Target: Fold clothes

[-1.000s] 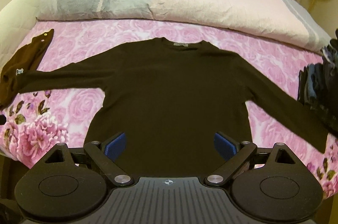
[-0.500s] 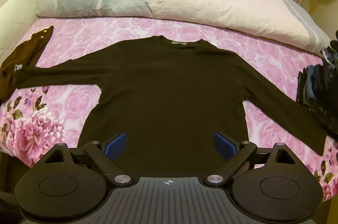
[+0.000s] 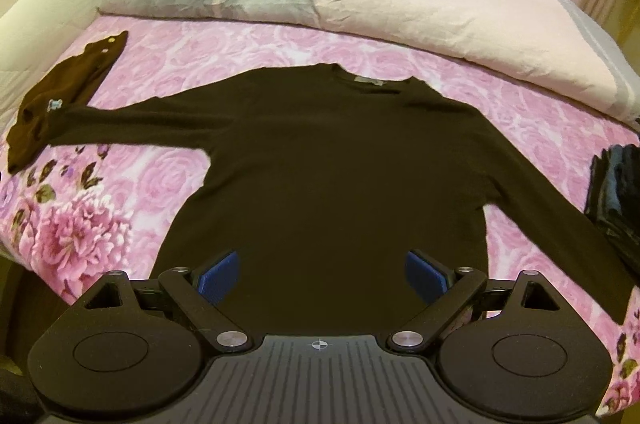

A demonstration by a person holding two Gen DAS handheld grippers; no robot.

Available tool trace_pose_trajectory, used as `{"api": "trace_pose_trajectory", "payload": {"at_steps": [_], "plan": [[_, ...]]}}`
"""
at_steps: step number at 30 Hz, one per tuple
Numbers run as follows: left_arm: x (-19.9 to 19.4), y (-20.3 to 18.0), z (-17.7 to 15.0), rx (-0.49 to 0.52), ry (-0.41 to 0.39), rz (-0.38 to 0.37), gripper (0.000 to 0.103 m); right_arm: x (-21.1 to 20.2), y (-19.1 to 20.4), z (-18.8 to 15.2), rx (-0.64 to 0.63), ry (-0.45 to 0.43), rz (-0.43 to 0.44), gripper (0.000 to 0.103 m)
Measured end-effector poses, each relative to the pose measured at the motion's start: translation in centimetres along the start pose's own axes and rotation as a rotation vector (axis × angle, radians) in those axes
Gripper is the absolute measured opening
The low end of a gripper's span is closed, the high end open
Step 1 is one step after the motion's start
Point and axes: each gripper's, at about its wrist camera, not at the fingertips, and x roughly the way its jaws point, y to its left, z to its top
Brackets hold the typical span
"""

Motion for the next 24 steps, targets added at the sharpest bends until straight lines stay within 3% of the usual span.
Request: {"api": "trace_pose_trajectory", "payload": {"at_steps": [6,12,18,24], "plan": [[-0.2,0.5,-0.7,-0.019,0.007,0.021,0.096,1.2,0.8,0.2,-0.035,0.014,0.036,0.092],[0.6,4.0,-1.0,-0.015,0.007,0.048,0.096,2.4,3.9,2.4,-0.079,-0.015,0.089,0.092],[3.5,11.3,-1.4,0.01,0.015,0.086,0.096,4.0,12.4,5.9,-0.268,-0.109,0.151,0.092],[8.1,20.7,-1.7,0.045,0.035,0.105,0.096,8.4,24.5,9.5,-0.472,-0.167,0.222,0.092]]}}
